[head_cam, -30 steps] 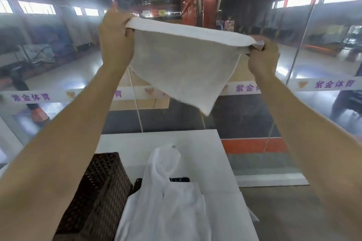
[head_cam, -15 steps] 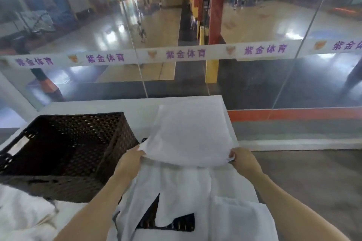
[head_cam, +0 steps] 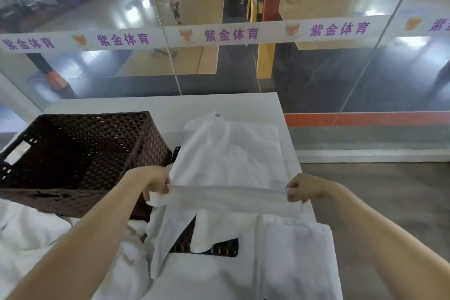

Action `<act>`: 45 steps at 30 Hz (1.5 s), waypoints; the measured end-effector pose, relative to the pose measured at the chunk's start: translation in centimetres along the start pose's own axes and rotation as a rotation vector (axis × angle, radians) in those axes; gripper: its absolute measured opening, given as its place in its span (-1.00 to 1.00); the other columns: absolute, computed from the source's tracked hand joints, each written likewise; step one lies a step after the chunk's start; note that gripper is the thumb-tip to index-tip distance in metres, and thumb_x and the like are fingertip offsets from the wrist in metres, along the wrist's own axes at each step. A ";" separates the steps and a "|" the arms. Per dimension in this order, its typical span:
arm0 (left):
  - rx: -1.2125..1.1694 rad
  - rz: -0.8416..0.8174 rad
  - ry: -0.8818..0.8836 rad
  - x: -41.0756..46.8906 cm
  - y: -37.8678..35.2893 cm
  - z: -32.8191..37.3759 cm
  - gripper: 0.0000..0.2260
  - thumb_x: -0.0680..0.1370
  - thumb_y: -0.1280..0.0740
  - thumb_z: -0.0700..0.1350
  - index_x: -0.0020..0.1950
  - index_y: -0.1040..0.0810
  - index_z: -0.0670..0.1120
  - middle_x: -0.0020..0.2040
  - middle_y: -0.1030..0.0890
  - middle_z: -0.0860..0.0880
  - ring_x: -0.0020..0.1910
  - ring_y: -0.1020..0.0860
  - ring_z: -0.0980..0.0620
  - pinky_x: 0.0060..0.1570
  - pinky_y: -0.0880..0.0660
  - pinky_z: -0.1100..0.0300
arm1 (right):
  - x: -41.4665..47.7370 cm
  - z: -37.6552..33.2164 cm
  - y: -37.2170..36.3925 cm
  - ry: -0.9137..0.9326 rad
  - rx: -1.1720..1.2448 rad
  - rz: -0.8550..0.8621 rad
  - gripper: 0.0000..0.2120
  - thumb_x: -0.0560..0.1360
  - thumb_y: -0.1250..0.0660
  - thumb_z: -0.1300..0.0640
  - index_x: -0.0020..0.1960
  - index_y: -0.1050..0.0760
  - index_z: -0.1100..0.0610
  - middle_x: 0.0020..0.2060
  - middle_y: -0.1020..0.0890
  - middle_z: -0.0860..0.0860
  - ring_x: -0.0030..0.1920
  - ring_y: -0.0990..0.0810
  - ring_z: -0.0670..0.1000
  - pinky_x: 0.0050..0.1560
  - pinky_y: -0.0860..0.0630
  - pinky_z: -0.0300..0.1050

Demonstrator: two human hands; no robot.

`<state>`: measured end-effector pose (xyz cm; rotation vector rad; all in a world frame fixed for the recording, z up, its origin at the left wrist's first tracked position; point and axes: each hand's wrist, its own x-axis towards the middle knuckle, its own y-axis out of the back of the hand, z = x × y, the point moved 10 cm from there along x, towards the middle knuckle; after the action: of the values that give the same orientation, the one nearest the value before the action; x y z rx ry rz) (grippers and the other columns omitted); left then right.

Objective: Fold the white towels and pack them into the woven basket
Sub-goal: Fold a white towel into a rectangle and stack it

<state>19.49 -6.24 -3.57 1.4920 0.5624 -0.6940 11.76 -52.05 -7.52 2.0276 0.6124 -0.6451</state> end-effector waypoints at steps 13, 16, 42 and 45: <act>-0.059 0.457 -0.100 -0.2 19.3 3.9 -0.89 0.67 -0.45 -0.08 0.17 -0.72 -0.02 0.20 -0.71 -0.09 0.01 -0.73 -0.08 0.11 -0.61 0.06 | 3.8 -0.8 15.4 -0.090 0.152 0.266 -0.81 0.60 -0.41 0.18 0.20 -0.66 0.13 0.10 -0.75 0.14 0.06 -0.75 0.23 0.17 -0.68 0.11; -0.208 0.884 -0.095 1.0 23.4 2.7 -0.64 0.66 -0.43 -0.14 0.46 -0.55 -0.04 0.33 -0.67 -0.16 0.25 -0.63 -0.22 0.31 -0.56 -0.13 | 1.9 0.6 21.7 -0.109 0.271 0.910 -0.64 0.61 -0.34 0.17 0.39 -0.59 0.04 0.12 -0.71 0.06 0.03 -0.65 0.15 0.06 -0.55 -0.05; -1.312 0.284 0.381 15.7 -8.8 -6.0 -0.80 0.61 -0.45 -0.19 0.16 -0.63 -0.28 -0.19 -0.66 -0.21 -0.31 -0.60 -0.11 -0.35 -0.57 0.13 | 9.9 10.2 -4.7 -0.557 0.522 0.294 -0.77 0.58 -0.41 0.00 -0.04 -0.64 0.19 -0.22 -0.76 0.11 -0.10 -0.78 0.14 0.01 -0.74 0.05; -1.356 0.378 0.341 12.6 -6.2 -5.7 -0.96 0.56 -0.40 -0.26 -0.08 -0.59 -0.21 -0.17 -0.66 -0.24 -0.30 -0.62 -0.13 -0.27 -0.58 0.10 | 8.9 11.0 -3.5 -0.553 0.653 0.340 -0.80 0.57 -0.44 0.13 0.01 -0.65 0.29 -0.29 -0.76 0.12 -0.20 -0.79 0.09 -0.03 -0.75 0.04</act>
<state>24.24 -1.14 -17.01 0.3739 0.7475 0.2869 13.84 -58.32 -20.55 2.3009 -0.3111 -1.2428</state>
